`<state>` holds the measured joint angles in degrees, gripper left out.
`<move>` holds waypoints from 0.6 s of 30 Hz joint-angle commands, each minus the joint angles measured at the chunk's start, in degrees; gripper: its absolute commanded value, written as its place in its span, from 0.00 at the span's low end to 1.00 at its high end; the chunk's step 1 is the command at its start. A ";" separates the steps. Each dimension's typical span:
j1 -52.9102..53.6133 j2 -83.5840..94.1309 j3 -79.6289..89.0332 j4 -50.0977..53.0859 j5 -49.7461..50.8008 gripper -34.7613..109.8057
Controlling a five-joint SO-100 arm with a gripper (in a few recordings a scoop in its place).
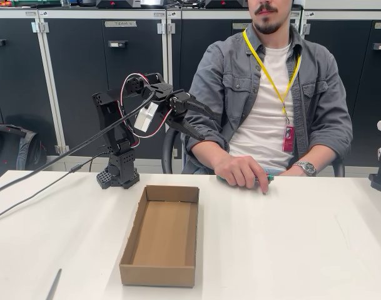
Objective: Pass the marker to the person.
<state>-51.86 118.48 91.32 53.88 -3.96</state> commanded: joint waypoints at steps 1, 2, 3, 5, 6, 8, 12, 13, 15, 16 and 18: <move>0.35 3.08 0.00 0.09 -0.62 0.51; 0.35 3.25 0.09 0.09 -0.62 0.51; 0.44 3.43 0.26 0.18 -0.70 0.51; 0.44 3.69 0.53 0.26 -0.70 0.51; 0.44 3.87 0.62 0.35 -0.79 0.51; 0.53 4.13 0.70 0.53 -0.88 0.51; 0.62 4.39 0.79 0.97 -1.05 0.51; 0.62 4.48 0.79 1.05 -1.05 0.51; 0.70 4.66 1.05 1.32 -1.23 0.51; 0.70 4.83 1.23 1.41 -1.32 0.51; 0.70 5.10 1.58 2.02 -2.02 0.51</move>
<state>-51.33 120.76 93.25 55.46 -4.83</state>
